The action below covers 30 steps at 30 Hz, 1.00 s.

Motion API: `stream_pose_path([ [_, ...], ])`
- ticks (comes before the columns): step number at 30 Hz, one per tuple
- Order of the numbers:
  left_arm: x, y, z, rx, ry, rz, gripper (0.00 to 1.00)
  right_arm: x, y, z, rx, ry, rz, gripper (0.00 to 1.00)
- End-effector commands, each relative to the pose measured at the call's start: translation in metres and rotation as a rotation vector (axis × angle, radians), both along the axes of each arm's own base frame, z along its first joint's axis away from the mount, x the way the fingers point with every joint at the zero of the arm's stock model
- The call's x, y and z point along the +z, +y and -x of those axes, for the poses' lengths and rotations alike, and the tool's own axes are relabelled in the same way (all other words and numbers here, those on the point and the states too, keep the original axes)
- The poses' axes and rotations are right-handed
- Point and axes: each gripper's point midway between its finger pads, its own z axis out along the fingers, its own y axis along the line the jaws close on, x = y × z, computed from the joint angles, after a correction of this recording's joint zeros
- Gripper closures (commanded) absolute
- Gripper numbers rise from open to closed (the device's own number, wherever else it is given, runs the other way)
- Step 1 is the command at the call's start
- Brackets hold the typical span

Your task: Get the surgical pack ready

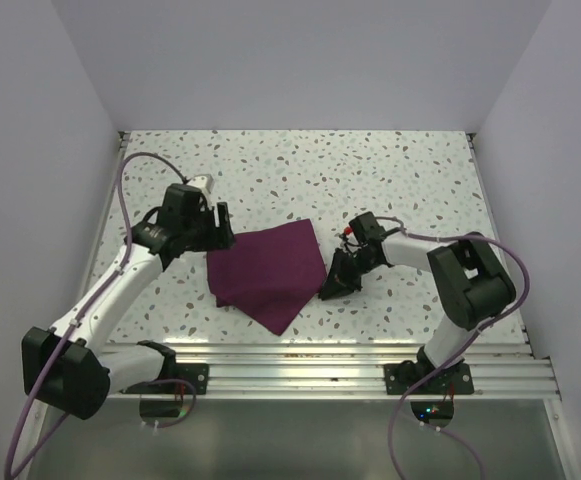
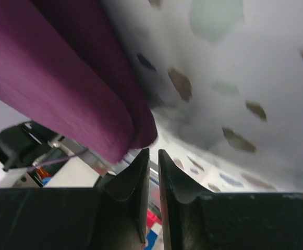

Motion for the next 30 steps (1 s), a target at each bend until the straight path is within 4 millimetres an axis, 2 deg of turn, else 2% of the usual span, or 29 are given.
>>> stream_pose_path([
  [1, 0.015, 0.002, -0.014, -0.007, -0.091, -0.095, 0.27, 0.002, 0.024, -0.03, -0.104, -0.035, -0.082, 0.84],
  [5, 0.015, -0.015, -0.008, -0.091, -0.128, -0.182, 0.21, 0.0, 0.029, -0.05, -0.144, -0.062, -0.081, 0.83],
  [8, 0.015, -0.022, -0.005, -0.131, -0.136, -0.229, 0.2, -0.001, 0.037, -0.075, -0.13, -0.083, -0.081, 0.82],
  [9, 0.014, -0.025, -0.005, -0.147, -0.137, -0.233, 0.2, 0.002, 0.039, -0.094, -0.14, -0.096, -0.079, 0.82],
  [10, 0.013, -0.027, -0.004, -0.171, -0.138, -0.25, 0.2, 0.002, 0.039, -0.103, -0.141, -0.106, -0.08, 0.82],
  [11, 0.009, -0.035, 0.0, -0.204, -0.133, -0.267, 0.2, 0.014, 0.042, -0.122, -0.15, -0.135, -0.091, 0.82],
  [12, 0.008, -0.035, 0.0, -0.215, -0.138, -0.302, 0.2, 0.01, 0.035, -0.132, -0.164, -0.132, -0.079, 0.81],
  [14, -0.001, -0.045, 0.004, -0.251, -0.135, -0.35, 0.19, 0.02, 0.032, -0.149, -0.176, -0.142, -0.086, 0.8],
  [16, -0.013, -0.046, 0.004, -0.251, -0.124, -0.428, 0.19, 0.02, 0.02, -0.158, -0.192, -0.145, -0.085, 0.74],
  [17, -0.017, -0.055, 0.011, -0.284, -0.124, -0.459, 0.19, 0.021, 0.009, -0.16, -0.206, -0.138, -0.083, 0.71],
  [18, -0.02, -0.053, 0.01, -0.268, -0.13, -0.506, 0.19, 0.024, 0.003, -0.16, -0.195, -0.157, -0.08, 0.67],
  [19, -0.032, -0.062, 0.019, -0.308, -0.106, -0.554, 0.19, 0.025, -0.004, -0.158, -0.193, -0.163, -0.073, 0.6],
  [21, -0.036, -0.066, 0.019, -0.294, -0.109, -0.615, 0.19, 0.022, -0.02, -0.15, -0.193, -0.149, -0.047, 0.55],
  [22, -0.041, -0.068, 0.02, -0.293, -0.102, -0.647, 0.19, 0.029, -0.024, -0.147, -0.167, -0.186, -0.047, 0.53],
  [23, -0.052, -0.07, 0.025, -0.31, -0.064, -0.703, 0.19, 0.026, -0.029, -0.137, -0.157, -0.17, -0.033, 0.5],
  [24, -0.057, -0.065, 0.023, -0.278, -0.056, -0.749, 0.19, 0.027, -0.033, -0.132, -0.148, -0.176, -0.022, 0.49],
  [25, -0.071, -0.061, 0.029, -0.297, -0.008, -0.816, 0.19, 0.032, -0.035, -0.128, -0.134, -0.197, -0.025, 0.48],
  [28, -0.078, -0.063, 0.031, -0.291, 0.011, -0.856, 0.19, 0.029, -0.04, -0.107, -0.136, -0.183, -0.028, 0.47],
  [30, -0.077, -0.062, 0.034, -0.277, 0.008, -0.85, 0.19, 0.03, -0.039, -0.101, -0.151, -0.171, -0.044, 0.47],
])
